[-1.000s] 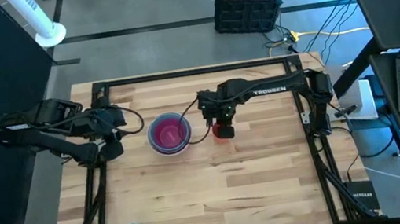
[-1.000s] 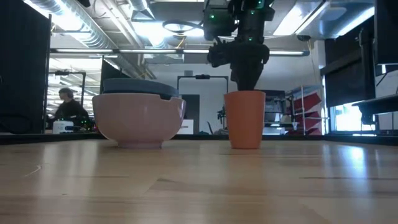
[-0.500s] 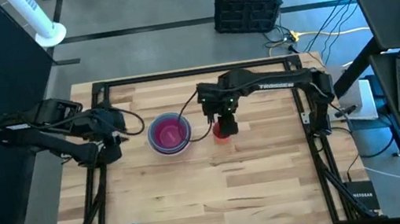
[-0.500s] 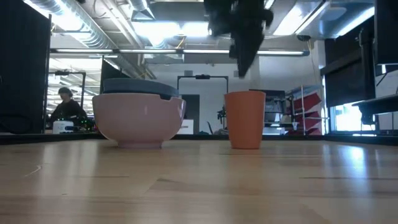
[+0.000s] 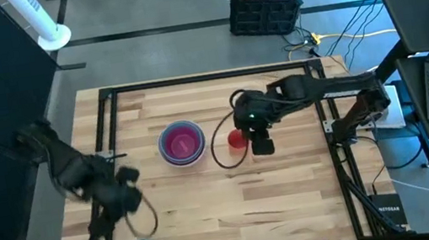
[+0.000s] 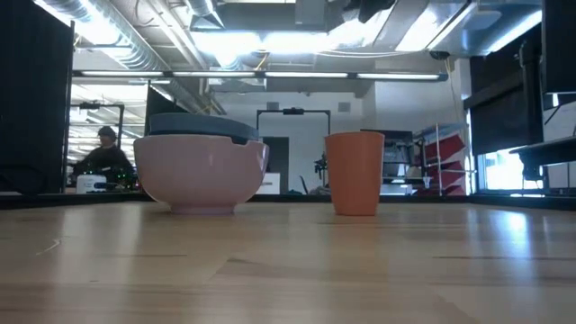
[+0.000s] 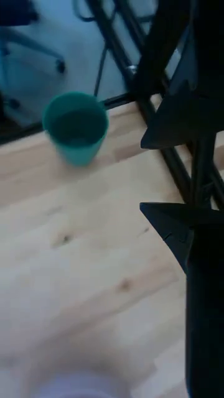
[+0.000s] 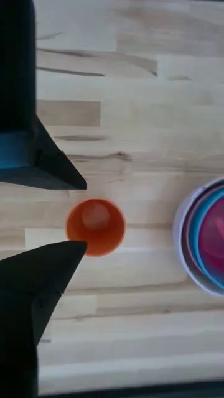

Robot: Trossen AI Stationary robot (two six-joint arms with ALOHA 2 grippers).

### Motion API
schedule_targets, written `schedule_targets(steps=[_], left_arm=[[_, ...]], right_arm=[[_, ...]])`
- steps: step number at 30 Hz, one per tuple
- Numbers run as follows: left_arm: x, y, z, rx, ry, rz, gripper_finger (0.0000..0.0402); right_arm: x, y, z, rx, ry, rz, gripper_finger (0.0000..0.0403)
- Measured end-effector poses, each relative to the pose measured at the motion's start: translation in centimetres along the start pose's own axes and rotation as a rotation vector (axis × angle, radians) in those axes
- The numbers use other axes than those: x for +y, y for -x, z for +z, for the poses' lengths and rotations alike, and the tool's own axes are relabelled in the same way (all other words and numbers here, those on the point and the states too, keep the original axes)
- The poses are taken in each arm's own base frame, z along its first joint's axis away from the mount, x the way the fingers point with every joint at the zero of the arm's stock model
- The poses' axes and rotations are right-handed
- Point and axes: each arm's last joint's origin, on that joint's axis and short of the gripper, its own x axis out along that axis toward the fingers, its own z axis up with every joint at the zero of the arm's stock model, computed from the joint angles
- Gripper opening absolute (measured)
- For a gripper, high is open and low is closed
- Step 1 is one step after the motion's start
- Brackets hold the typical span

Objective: Nest bowls inside each other
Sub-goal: Stack the green cup on top of the orange cup

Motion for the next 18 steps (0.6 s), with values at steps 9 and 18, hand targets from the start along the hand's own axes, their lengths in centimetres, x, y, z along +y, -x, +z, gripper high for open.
schedule_targets(steps=[9, 18], left_arm=[[-3.6, -4.6, 2.5, 0.047, 0.014, 0.010, 0.0134], [-5.2, -8.7, 2.7, 0.103, -0.006, 0.019, 0.0134]], right_arm=[[0.7, 0.3, -0.1, -0.016, -0.029, -0.045, 0.0131], [0.7, 0.3, -0.1, -0.018, -0.028, -0.046, 0.0131]])
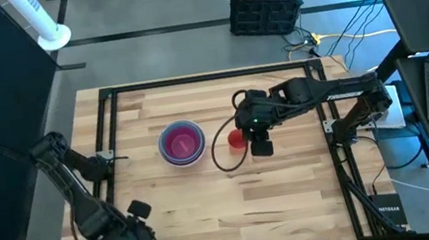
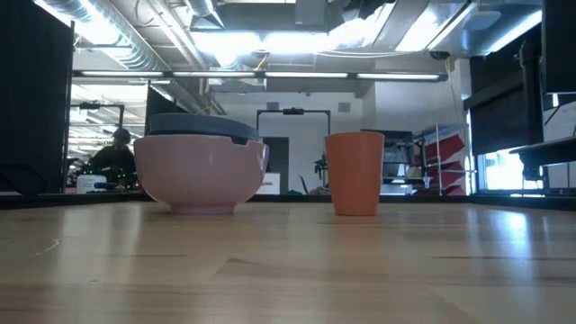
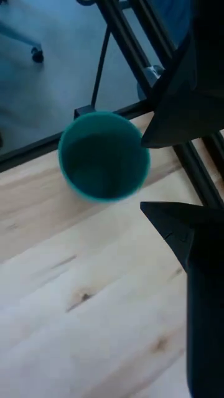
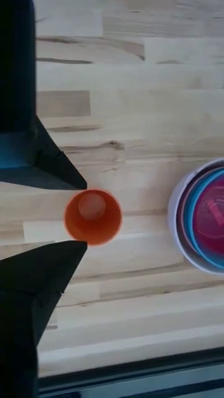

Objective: Nest bowls inside each other
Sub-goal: Stack the green cup on top of the orange cup

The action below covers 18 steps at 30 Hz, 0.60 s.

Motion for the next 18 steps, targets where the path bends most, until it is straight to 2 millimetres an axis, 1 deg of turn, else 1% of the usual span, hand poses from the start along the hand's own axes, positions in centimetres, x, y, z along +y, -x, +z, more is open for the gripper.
schedule_targets(steps=[7, 10, 15, 18], left_arm=[[-0.7, -3.1, -0.4, 0.043, 0.004, 0.009, 0.0134], [-0.7, -4.0, -0.2, 0.003, 0.005, -0.014, 0.0134], [-0.5, -5.1, -0.3, -0.025, 0.024, -0.030, 0.0134], [0.0, -6.4, -0.7, 0.000, 0.057, -0.015, 0.0134]], right_arm=[[0.0, 0.0, 0.0, 0.001, 0.004, 0.004, 0.0131], [0.1, 0.0, 0.0, 0.004, 0.004, 0.016, 0.0131], [0.1, 0.0, -0.1, 0.009, 0.005, 0.023, 0.0131], [0.1, 0.0, -0.1, 0.008, 0.005, 0.023, 0.0131]])
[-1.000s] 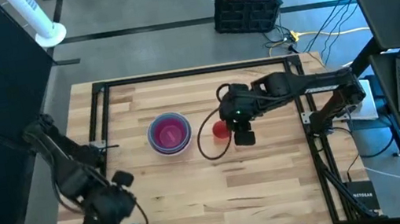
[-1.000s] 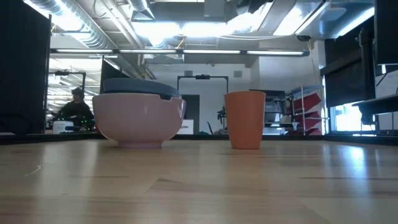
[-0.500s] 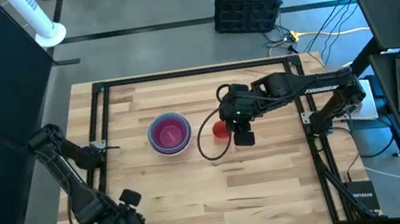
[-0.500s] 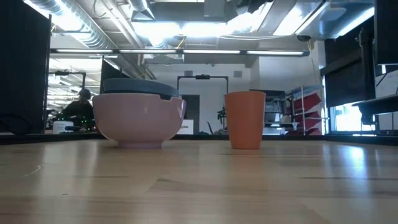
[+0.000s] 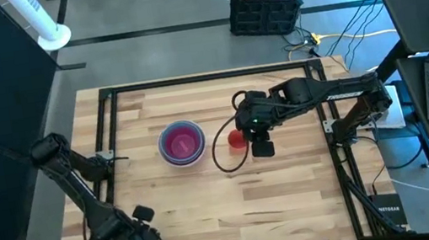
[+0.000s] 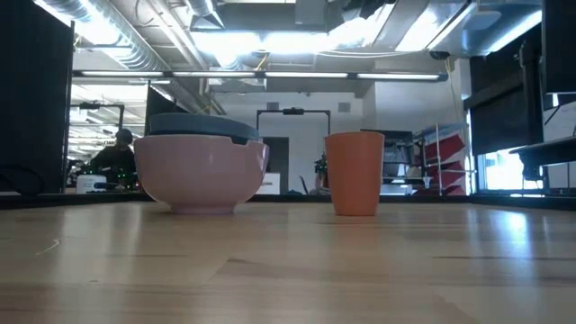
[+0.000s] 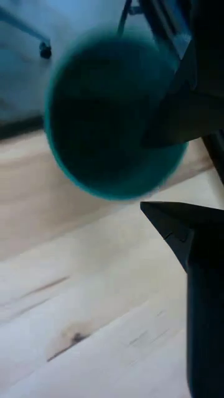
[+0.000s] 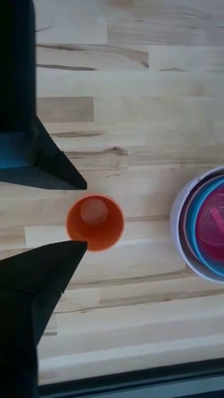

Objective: Nest bowls inside each other
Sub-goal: Stack the green cup on top of the orange cup

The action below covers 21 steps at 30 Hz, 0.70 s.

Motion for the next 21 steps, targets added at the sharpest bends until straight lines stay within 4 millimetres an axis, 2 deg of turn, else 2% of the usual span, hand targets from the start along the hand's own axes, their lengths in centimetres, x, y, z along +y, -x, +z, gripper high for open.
schedule_targets(steps=[5, 21], left_arm=[[0.54, -0.77, -0.22, 0.009, 0.011, 0.007, 0.0134], [0.50, -0.71, 0.42, -0.042, 0.017, -0.023, 0.0134]], right_arm=[[0.01, 0.00, -0.02, 0.002, 0.001, 0.001, 0.0131], [0.02, 0.00, -0.12, 0.013, 0.003, 0.006, 0.0131]])
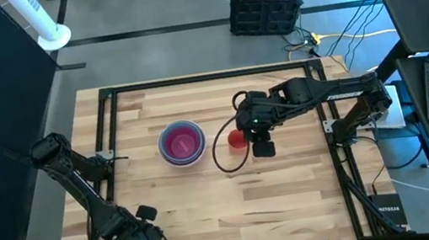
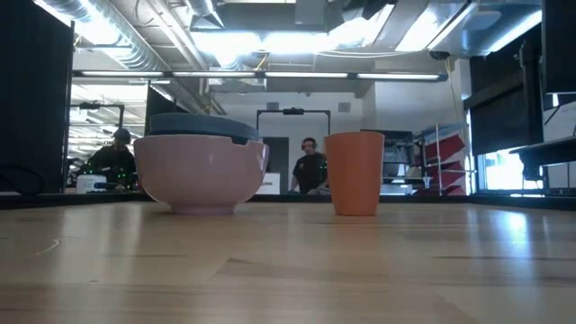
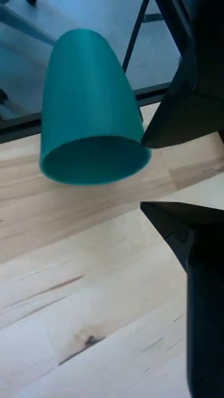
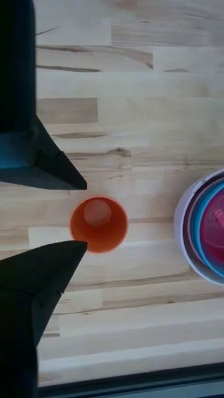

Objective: Nest bowls inside each other
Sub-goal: Stack the green cup on top of the orange cup

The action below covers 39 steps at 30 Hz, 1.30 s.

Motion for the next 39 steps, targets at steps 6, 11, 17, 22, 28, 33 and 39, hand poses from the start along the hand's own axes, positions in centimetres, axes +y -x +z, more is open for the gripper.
schedule_targets(steps=[6, 11, 17, 22, 28, 33, 39], left_arm=[[0.0, 0.0, 0.0, 0.005, 0.000, 0.000, 0.0134], [-0.7, 0.1, 0.5, -0.015, -0.069, -0.131, 0.0134], [-0.9, 0.1, 0.8, -0.038, -0.110, -0.181, 0.0134], [-0.6, 0.1, 0.9, -0.041, -0.147, -0.167, 0.0134], [-0.2, 0.0, 1.0, -0.044, -0.190, -0.148, 0.0134], [0.3, -0.4, 1.0, -0.050, -0.223, -0.146, 0.0134], [0.2, -1.0, 1.1, -0.065, -0.233, -0.218, 0.0134]], right_arm=[[0.0, 0.0, 0.0, -0.002, 0.000, 0.000, 0.0131], [0.0, 0.0, 0.0, -0.002, -0.002, 0.000, 0.0131], [0.0, 0.0, 0.0, -0.001, -0.002, 0.000, 0.0131], [0.0, 0.0, 0.0, -0.001, -0.002, 0.001, 0.0131], [0.0, 0.0, 0.0, -0.001, -0.002, 0.000, 0.0131], [0.0, 0.0, -0.1, 0.012, -0.002, 0.000, 0.0131], [0.0, 0.0, -0.2, 0.018, 0.000, -0.001, 0.0131]])
